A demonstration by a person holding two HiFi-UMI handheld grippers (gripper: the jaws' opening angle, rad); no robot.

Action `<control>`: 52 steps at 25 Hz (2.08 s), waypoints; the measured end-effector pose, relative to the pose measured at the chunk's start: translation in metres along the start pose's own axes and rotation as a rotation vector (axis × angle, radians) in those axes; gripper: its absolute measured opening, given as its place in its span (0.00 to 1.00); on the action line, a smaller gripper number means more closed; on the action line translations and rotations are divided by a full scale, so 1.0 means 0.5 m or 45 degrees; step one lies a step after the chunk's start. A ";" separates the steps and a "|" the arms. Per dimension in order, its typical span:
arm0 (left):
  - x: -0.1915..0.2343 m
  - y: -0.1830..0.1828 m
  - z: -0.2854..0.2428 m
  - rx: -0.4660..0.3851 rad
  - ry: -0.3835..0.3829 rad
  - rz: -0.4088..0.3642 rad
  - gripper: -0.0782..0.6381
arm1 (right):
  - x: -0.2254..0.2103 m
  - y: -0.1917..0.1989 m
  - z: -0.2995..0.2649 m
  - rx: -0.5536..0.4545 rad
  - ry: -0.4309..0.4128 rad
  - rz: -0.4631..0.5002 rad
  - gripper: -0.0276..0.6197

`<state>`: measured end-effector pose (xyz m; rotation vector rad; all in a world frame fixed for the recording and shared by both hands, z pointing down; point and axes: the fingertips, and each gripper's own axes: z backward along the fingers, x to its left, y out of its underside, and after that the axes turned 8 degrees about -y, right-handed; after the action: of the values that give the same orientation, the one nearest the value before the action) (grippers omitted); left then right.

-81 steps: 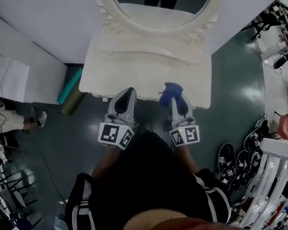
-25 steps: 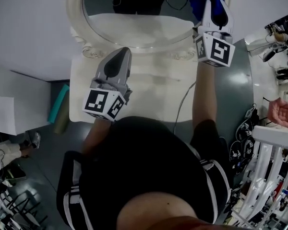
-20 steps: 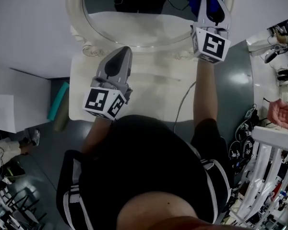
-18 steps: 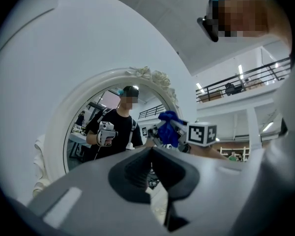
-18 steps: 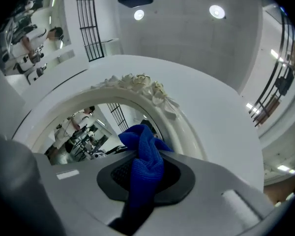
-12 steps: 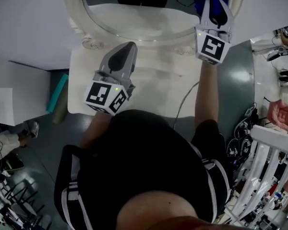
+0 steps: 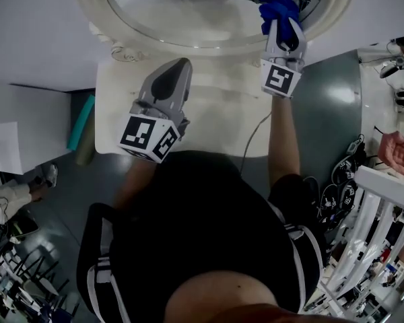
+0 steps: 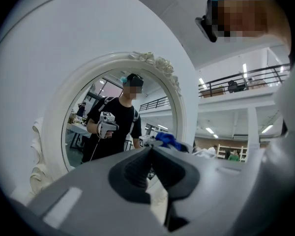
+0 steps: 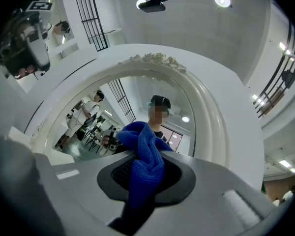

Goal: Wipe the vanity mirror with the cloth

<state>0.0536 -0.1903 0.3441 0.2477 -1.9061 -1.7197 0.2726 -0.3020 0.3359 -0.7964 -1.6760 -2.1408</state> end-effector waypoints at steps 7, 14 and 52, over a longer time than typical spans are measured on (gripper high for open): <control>0.011 0.033 0.007 0.060 -0.019 0.029 0.12 | 0.134 0.142 0.023 0.189 -0.128 -0.054 0.12; 0.032 0.054 0.033 0.088 -0.068 0.050 0.12 | 0.223 0.193 0.029 0.256 -0.199 -0.085 0.12; 0.142 0.060 0.194 0.067 -0.249 0.072 0.12 | 0.684 0.180 -0.057 0.571 -1.061 -0.614 0.12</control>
<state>-0.0481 -0.1364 0.3900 0.0456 -2.0786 -1.7112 0.0427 -0.3207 0.6054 -1.3469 -2.8802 -1.6204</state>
